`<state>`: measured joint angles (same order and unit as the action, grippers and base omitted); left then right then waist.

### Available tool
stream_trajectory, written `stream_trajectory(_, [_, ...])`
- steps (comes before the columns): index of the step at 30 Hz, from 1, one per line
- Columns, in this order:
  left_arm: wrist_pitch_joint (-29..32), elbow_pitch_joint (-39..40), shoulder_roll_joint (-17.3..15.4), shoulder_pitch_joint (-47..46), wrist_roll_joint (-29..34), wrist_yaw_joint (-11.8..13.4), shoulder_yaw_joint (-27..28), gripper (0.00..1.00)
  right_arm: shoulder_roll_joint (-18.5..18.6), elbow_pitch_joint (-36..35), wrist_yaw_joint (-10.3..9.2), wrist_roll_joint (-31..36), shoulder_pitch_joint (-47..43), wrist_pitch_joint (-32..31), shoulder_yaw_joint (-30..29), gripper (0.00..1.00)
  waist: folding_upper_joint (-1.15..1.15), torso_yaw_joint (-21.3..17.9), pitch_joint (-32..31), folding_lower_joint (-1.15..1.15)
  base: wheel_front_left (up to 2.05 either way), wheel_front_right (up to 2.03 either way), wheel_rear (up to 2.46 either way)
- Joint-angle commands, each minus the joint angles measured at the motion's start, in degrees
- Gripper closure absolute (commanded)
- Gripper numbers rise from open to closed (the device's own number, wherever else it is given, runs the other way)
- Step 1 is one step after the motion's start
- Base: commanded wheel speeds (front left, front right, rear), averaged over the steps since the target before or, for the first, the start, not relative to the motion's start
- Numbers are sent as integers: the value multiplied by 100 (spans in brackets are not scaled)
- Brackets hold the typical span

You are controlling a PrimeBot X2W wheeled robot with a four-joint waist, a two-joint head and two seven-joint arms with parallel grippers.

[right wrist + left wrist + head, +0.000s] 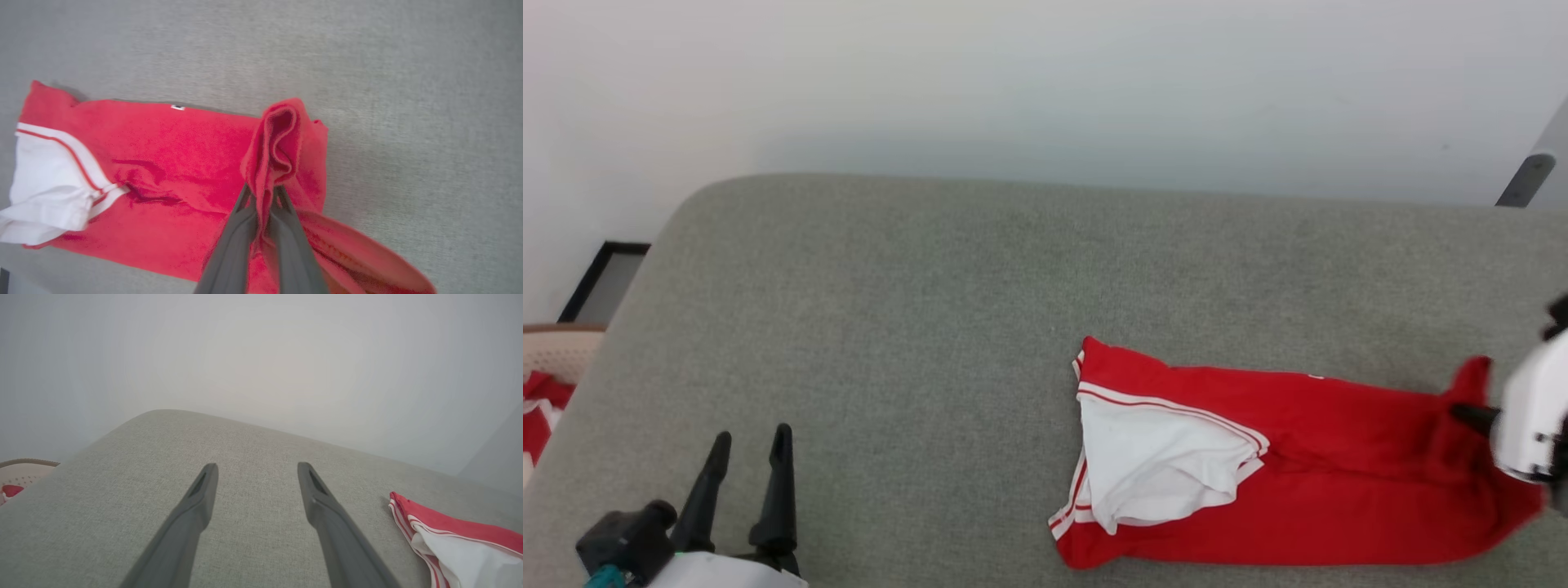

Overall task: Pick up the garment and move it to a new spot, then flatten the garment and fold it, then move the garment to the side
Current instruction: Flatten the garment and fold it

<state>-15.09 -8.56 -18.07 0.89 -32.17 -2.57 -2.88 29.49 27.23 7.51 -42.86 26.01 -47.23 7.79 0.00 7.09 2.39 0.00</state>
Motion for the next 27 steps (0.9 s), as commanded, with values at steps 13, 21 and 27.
stream_trajectory(13, [2,-238,269,-252,185,-163,-370,0,-1598,-763,-4,678,-18,-42,102,100,0,496,-217,0,0,0,0])
stream_trajectory(21, [1,-505,446,-668,242,-279,-654,0,-2070,-339,-4,1087,239,213,374,100,0,929,-113,0,0,0,0])
stream_trajectory(27, [0,-618,542,-784,221,-334,-606,0,-2257,-65,-4,1073,470,438,641,50,0,1046,-78,0,0,0,0])
